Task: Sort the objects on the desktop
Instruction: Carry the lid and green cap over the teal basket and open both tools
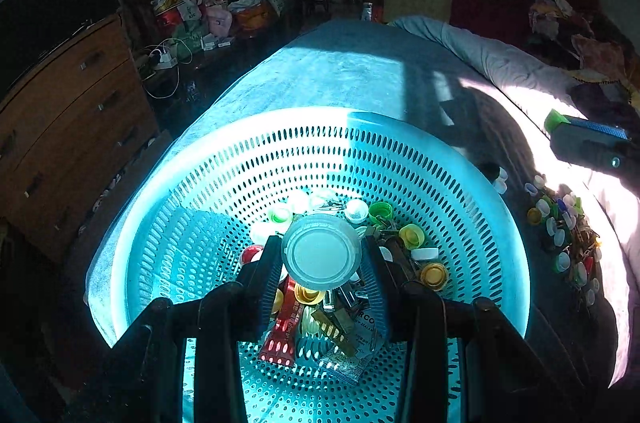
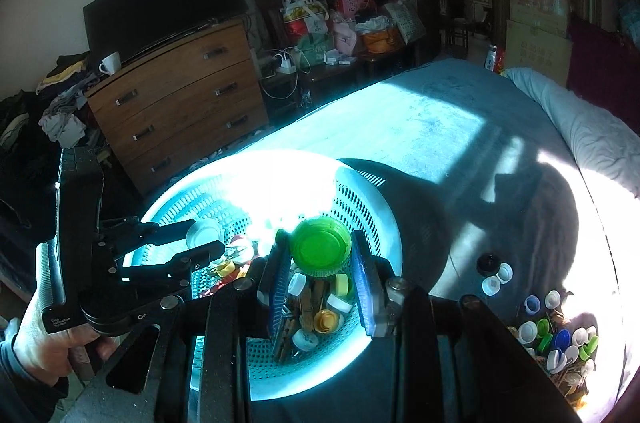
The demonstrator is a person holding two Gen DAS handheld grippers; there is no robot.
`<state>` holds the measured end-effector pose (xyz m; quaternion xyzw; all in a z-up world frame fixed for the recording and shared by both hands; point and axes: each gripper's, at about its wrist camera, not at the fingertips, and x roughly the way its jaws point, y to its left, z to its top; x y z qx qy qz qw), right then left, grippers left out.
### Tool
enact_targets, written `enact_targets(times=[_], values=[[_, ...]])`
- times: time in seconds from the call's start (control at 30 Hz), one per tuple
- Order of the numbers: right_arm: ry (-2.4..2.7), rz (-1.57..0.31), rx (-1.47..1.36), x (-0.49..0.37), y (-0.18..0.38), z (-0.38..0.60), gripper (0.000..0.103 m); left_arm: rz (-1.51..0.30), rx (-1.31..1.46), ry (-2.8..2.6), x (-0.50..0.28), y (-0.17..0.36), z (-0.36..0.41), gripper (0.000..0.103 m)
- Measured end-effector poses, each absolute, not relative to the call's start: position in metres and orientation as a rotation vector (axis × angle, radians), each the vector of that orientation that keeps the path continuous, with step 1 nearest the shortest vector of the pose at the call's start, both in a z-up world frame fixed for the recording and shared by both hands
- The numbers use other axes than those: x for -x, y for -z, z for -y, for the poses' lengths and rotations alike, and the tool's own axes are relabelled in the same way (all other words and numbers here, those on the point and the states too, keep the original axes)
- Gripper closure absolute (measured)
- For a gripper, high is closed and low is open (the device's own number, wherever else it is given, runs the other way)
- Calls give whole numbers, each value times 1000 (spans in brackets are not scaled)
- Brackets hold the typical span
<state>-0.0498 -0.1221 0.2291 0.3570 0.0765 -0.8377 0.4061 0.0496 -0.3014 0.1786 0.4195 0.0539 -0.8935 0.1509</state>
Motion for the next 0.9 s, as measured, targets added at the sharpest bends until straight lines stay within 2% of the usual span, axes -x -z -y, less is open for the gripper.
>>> enact_targets(times=[0.43,0.7,0.9], values=[[1982,-293,-1054,52,-189,180,75,-249,-1376,2513,-42,-137,325,62],[1989,-412,-1039,37,-174,199,75,-247,-1379,2524,-44,-136,325,62],[1992,-435,-1024,35,-173,204,74,-252,-1390,2525,-44,-134,325,62]])
